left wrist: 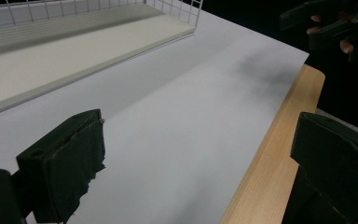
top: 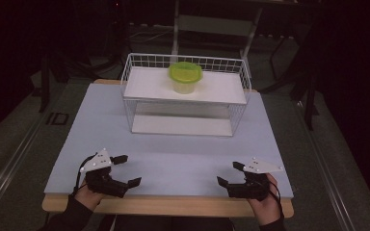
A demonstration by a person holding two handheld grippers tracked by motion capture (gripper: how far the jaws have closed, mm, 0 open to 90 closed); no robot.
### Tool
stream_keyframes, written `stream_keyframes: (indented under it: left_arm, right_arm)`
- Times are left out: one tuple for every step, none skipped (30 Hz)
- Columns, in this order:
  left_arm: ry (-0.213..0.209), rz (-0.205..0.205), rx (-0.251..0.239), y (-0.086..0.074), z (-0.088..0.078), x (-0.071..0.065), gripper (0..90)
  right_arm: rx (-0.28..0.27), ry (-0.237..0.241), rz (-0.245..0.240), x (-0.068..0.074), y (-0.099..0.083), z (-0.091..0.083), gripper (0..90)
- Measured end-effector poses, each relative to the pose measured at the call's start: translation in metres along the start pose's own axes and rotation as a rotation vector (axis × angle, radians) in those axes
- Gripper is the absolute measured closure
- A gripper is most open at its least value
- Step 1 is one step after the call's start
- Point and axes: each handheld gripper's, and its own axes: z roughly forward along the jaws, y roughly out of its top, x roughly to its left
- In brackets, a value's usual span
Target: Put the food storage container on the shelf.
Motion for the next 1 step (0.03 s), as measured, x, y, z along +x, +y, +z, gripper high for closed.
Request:
stream_keyframes:
  left_arm:
    - [-0.002,-0.002,-0.003,0.0,-0.0001,0.0001,3.8]
  right_arm:
    - [0.0,0.0,0.002,-0.0002,-0.0001,-0.0001,17.0]
